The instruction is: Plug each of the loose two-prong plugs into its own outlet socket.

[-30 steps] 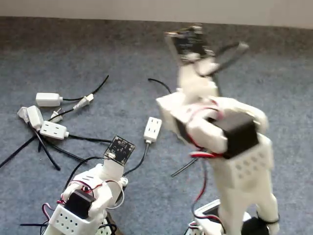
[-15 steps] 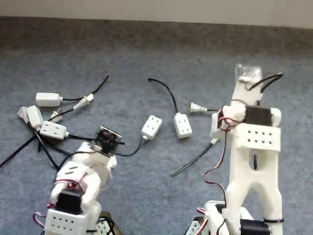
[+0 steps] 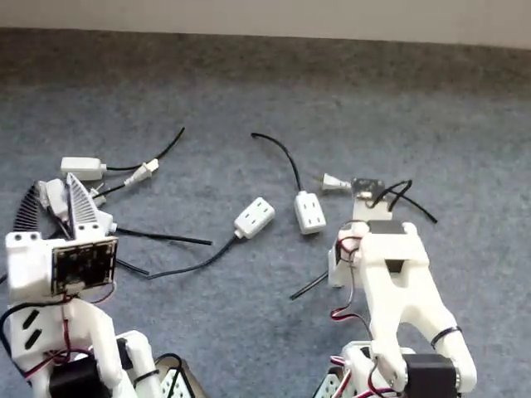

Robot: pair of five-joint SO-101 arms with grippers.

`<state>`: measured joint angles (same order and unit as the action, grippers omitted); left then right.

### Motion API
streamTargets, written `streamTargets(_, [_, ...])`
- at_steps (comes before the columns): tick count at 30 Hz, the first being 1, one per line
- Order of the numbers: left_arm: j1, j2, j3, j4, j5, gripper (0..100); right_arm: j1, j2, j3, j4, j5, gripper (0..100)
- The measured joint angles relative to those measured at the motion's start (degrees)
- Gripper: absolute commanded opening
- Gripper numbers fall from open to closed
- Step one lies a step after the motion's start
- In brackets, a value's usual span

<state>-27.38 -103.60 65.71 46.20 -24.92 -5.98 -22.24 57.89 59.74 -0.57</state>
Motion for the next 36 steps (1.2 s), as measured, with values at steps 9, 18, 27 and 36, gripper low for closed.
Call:
streamTargets(9, [-3.78, 30.15, -16.35, -6.42, 2.81, 17, -0.35, 2.64, 1.76, -4.57, 0.0, 28.9])
streamTargets(18, [-2.11, 84.75, -65.49, 25.85, -4.48, 17, -0.44, 6.77, 1.58, -5.45, 0.0, 28.9])
streamTargets(27, [0.62, 126.77, -111.82, 52.75, -19.08, 17, -0.53, 7.65, 1.49, -5.8, 0.0, 28.9])
streamTargets(36, [4.31, 142.95, -117.45, 53.71, -33.93, 17, -0.53, 7.65, 1.49, -6.42, 0.0, 28.9])
